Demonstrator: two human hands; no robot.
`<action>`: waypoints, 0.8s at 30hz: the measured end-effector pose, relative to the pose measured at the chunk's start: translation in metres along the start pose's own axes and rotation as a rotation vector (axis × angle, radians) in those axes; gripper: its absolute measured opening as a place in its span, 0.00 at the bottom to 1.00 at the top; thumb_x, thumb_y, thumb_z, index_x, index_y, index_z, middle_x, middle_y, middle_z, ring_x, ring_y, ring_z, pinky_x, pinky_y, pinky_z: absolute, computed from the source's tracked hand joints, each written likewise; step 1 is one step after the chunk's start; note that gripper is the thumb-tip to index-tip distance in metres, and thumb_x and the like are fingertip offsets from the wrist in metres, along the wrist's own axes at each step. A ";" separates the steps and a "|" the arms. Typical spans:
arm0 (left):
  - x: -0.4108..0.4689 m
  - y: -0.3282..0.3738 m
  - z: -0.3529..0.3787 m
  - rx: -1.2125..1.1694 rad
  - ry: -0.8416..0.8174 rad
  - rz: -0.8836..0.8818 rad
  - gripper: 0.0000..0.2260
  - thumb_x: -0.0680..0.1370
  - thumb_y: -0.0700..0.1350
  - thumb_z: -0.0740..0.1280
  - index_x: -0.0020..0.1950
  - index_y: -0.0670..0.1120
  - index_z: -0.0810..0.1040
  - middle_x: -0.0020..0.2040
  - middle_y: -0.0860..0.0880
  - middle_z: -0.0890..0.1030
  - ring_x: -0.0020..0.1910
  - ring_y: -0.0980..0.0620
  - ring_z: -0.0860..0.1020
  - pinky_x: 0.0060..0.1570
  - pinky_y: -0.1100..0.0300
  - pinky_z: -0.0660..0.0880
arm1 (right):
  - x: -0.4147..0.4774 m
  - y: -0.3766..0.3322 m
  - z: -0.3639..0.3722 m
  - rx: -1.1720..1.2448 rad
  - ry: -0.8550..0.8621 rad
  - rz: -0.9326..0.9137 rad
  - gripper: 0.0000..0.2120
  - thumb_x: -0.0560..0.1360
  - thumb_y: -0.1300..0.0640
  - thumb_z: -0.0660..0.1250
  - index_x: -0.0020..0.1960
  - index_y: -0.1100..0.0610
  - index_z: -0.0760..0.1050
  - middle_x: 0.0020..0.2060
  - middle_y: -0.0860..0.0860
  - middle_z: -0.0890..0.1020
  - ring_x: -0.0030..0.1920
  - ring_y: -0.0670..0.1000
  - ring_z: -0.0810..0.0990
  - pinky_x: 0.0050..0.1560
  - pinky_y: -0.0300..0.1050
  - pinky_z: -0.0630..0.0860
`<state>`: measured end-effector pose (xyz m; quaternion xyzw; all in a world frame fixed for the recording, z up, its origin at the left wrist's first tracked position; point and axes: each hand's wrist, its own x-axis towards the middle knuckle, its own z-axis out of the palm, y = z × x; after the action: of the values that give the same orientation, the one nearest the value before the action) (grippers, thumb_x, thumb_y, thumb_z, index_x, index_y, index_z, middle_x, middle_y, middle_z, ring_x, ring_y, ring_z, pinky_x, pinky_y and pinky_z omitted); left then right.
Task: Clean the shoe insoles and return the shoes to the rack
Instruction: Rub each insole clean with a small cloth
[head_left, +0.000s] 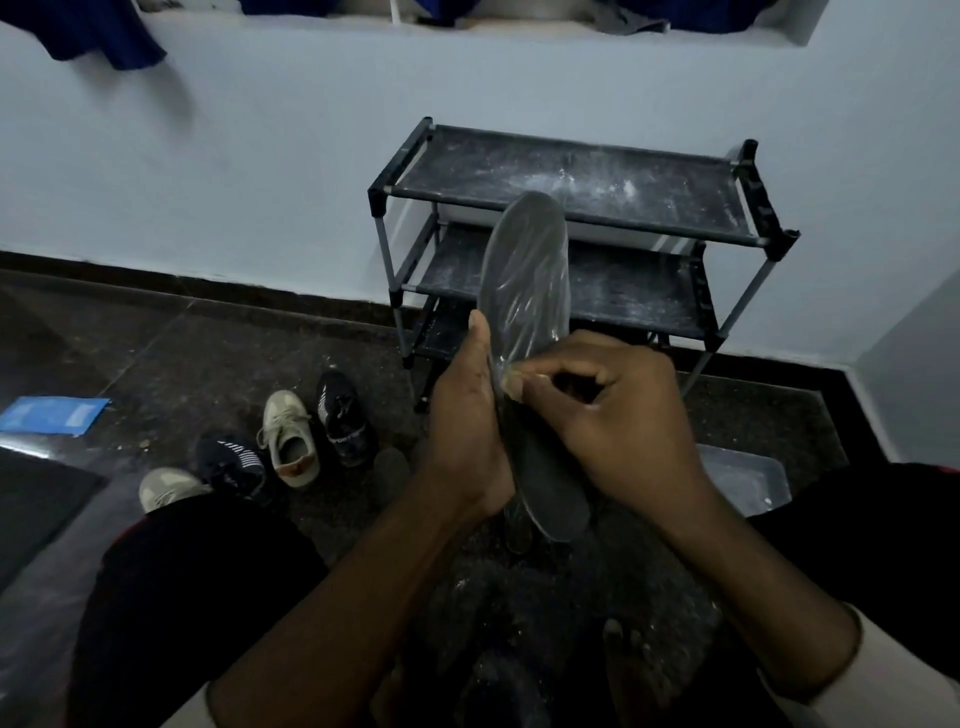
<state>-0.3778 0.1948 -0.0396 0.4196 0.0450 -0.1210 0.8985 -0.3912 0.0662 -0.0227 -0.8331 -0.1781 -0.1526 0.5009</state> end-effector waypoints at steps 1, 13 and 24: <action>0.000 0.001 0.000 0.006 0.000 0.007 0.29 0.84 0.61 0.52 0.69 0.39 0.76 0.62 0.36 0.81 0.62 0.41 0.81 0.59 0.49 0.80 | -0.003 -0.002 0.001 0.017 -0.048 -0.015 0.03 0.75 0.61 0.76 0.47 0.56 0.87 0.42 0.44 0.86 0.45 0.44 0.84 0.48 0.41 0.81; -0.003 0.003 0.002 -0.006 -0.007 0.003 0.29 0.85 0.60 0.52 0.68 0.38 0.76 0.63 0.35 0.80 0.64 0.39 0.79 0.63 0.49 0.78 | -0.004 0.001 -0.006 0.038 -0.171 -0.035 0.04 0.74 0.62 0.76 0.47 0.55 0.87 0.41 0.44 0.86 0.44 0.46 0.85 0.47 0.44 0.81; -0.004 -0.003 0.003 -0.038 -0.045 -0.019 0.27 0.85 0.60 0.53 0.71 0.40 0.75 0.67 0.37 0.78 0.66 0.41 0.78 0.63 0.48 0.77 | 0.002 0.005 -0.012 0.051 -0.135 -0.013 0.04 0.74 0.62 0.76 0.46 0.54 0.88 0.40 0.45 0.86 0.43 0.47 0.85 0.46 0.51 0.82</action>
<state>-0.3826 0.1908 -0.0393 0.3993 0.0312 -0.1381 0.9058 -0.3882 0.0533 -0.0209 -0.8274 -0.2208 -0.0947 0.5077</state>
